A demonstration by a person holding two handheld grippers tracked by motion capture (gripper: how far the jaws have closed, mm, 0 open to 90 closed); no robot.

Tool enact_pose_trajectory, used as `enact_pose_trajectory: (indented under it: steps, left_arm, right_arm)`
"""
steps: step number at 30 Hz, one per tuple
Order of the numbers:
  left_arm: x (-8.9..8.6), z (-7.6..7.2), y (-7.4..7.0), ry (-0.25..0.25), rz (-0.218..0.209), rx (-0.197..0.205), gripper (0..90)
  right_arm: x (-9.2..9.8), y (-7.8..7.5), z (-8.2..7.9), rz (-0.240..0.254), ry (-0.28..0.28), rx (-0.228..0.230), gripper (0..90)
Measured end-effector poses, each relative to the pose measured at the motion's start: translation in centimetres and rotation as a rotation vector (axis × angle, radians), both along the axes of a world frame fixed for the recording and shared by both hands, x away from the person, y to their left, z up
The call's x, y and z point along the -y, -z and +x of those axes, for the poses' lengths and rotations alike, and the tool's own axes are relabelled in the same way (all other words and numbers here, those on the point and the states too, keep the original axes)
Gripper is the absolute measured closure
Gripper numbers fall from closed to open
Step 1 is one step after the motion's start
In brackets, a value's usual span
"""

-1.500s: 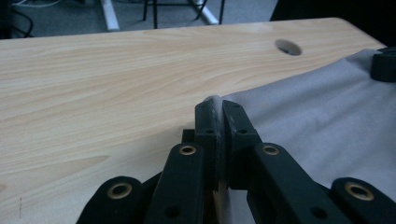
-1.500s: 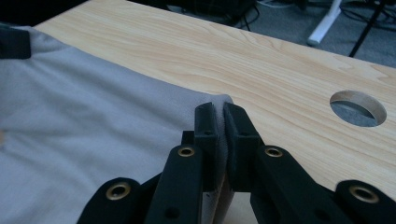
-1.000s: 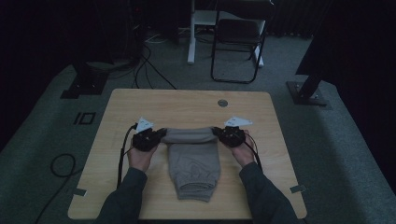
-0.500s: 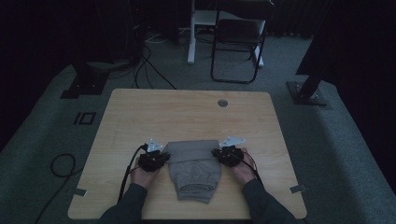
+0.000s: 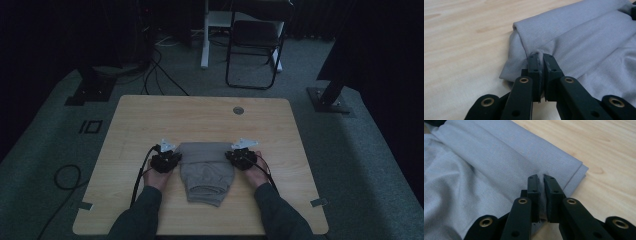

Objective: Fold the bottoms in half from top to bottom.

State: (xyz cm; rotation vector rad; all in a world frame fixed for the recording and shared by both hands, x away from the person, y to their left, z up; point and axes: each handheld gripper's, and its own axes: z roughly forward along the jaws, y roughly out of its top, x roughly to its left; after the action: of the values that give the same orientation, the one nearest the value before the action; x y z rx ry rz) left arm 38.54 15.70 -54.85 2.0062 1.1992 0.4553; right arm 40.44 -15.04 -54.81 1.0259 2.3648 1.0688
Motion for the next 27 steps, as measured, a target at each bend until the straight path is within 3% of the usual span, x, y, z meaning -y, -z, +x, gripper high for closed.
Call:
enact_pose_trajectory:
  steps: [5,11,12,15,21,22,26,27]
  left_arm:
    - [0.2,1.7,0.0,-0.032,0.004,0.005,85.7]
    - [0.5,3.8,-0.1,-0.075,0.015,0.007,85.7]
    - [0.6,4.9,-0.1,-0.104,0.015,0.007,85.6]
    - [0.8,5.9,-0.1,-0.142,0.012,0.0,85.5]
    - [0.8,6.2,-0.3,-0.154,0.011,-0.007,85.5]
    - [0.6,6.1,-0.6,-0.153,-0.006,-0.007,85.6]
    - [0.0,5.6,-1.8,-0.142,-0.057,0.021,85.9]
    - [-0.4,5.2,-2.9,-0.128,-0.085,0.054,85.9]
  right_arm:
    - [-0.4,0.1,1.7,-0.002,0.031,0.014,84.4]
    - [-1.0,-0.1,4.2,-0.002,0.077,-0.006,84.3]
    - [-1.3,-0.2,5.3,-0.003,0.1,-0.014,84.3]
    - [-1.5,-0.2,6.3,0.007,0.127,-0.025,84.4]
    - [-1.9,-0.4,7.0,-0.016,0.138,-0.028,84.5]
    - [-1.8,-0.5,7.1,-0.013,0.129,-0.027,84.5]
    - [-1.3,-1.2,6.8,0.033,0.136,-0.02,84.4]
    - [-1.0,-2.2,6.5,0.073,0.135,0.004,84.4]
